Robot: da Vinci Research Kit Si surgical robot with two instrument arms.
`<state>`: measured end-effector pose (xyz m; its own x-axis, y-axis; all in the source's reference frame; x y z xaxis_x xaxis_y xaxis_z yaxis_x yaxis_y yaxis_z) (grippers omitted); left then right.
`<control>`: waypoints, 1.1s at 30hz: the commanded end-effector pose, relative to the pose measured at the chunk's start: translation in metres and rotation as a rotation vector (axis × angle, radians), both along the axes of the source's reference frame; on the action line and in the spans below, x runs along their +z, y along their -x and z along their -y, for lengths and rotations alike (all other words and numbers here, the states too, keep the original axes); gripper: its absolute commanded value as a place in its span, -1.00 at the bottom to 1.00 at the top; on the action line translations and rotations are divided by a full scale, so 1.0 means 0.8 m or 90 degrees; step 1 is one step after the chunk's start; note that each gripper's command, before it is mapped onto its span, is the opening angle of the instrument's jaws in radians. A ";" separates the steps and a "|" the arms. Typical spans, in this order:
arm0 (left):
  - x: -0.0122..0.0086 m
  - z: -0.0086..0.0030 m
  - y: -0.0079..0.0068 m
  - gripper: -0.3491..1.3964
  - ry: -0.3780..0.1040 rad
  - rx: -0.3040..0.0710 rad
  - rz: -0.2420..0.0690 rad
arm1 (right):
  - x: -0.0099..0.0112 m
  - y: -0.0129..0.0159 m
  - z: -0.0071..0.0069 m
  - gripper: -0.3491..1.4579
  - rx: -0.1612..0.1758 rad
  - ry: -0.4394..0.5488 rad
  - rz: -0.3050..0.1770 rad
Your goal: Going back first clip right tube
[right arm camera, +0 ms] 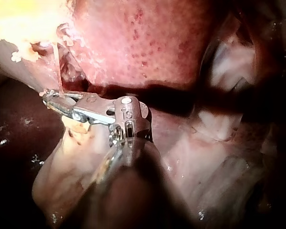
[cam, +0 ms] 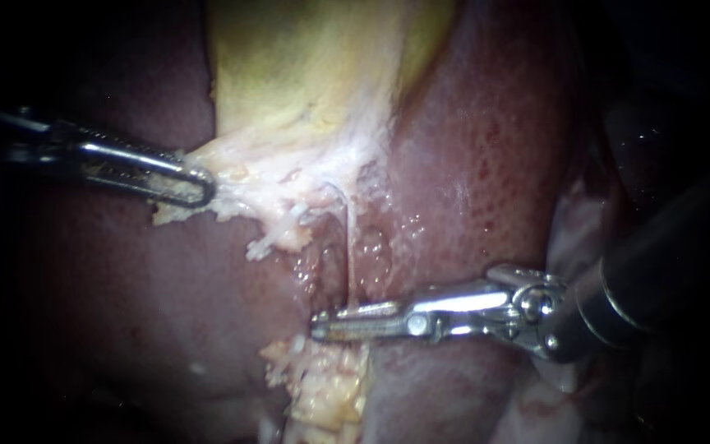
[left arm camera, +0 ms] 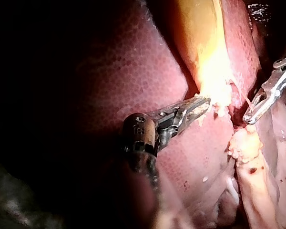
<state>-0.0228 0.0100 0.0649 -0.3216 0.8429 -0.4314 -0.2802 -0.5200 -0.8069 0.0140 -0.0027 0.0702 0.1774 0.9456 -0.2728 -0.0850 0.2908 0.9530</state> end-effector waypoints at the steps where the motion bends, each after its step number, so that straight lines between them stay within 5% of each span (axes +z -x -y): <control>1: 0.0000 0.0000 0.0000 -1.00 0.000 0.000 0.000 | 0.0000 -0.0001 0.0000 -1.00 0.000 0.000 0.000; 3: 0.0000 0.0000 0.0000 -1.00 0.000 0.000 0.000 | 0.0001 -0.0004 0.0000 -0.97 0.000 0.004 0.000; 6: 0.0000 0.0000 0.0000 -1.00 0.000 0.000 0.000 | 0.0005 -0.0012 0.0001 -0.51 -0.009 0.075 -0.011; 12: 0.0000 0.0000 0.0001 -1.00 0.000 0.000 0.000 | 0.0023 -0.0027 -0.0001 -0.14 -0.017 0.156 -0.019; 27: 0.0001 0.0001 0.0001 -1.00 0.000 0.000 0.000 | 0.0047 -0.0012 -0.0013 -0.09 0.017 0.266 0.008; 33: 0.0000 0.0001 0.0000 -1.00 0.000 0.000 0.000 | 0.0039 0.0002 -0.0015 -0.07 -0.030 0.381 0.026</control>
